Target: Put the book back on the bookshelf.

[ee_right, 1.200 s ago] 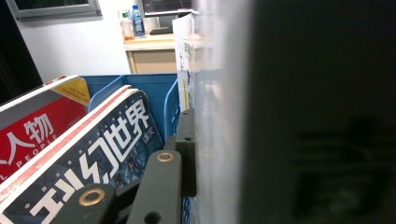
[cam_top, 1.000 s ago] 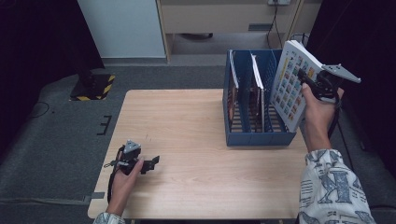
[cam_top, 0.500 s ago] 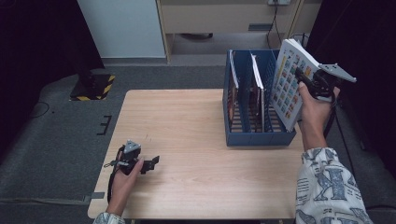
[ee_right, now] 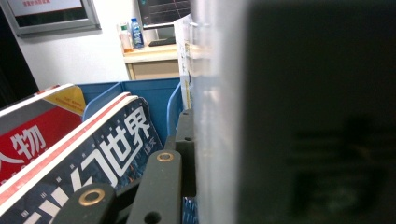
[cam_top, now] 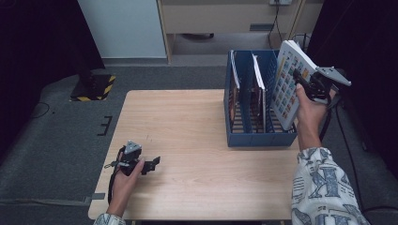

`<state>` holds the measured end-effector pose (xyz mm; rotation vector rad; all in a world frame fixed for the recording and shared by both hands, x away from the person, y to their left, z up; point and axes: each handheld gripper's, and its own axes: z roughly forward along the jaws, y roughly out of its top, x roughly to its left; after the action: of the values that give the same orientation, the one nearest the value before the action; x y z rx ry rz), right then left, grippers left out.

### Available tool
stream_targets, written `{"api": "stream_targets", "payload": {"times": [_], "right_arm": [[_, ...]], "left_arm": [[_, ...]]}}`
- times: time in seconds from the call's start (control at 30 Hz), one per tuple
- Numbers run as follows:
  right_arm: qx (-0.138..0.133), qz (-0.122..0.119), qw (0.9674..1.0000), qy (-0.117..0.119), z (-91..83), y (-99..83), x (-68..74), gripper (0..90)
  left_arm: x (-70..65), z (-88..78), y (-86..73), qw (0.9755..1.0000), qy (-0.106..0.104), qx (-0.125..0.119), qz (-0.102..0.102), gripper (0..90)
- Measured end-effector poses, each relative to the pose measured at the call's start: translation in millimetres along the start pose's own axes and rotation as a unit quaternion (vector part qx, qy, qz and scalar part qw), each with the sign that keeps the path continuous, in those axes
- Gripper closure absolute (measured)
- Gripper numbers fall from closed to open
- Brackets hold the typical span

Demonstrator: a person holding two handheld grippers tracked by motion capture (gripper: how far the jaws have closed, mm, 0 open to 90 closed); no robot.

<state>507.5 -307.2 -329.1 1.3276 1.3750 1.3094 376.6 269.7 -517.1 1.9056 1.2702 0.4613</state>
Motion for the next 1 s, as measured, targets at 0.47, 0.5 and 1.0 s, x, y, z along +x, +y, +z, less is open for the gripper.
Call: {"api": "stream_targets", "payload": {"times": [0.47,0.5,1.0], "right_arm": [[0.001,-0.005,1.0,-0.006,12.4,-21.3,6.9,73.8],[0.001,-0.006,1.0,-0.006,13.6,-22.8,7.3,73.8],[-0.004,0.012,0.9999,-0.012,23.5,-39.2,0.7,73.7]], "left_arm": [[-0.1,0.3,-0.2,1.0,0.0,0.0,0.0,5.3],[-0.1,0.3,-0.2,1.0,0.0,0.0,0.0,5.3],[0.6,0.8,-0.6,1.0,0.003,0.001,0.0,5.3]]}}
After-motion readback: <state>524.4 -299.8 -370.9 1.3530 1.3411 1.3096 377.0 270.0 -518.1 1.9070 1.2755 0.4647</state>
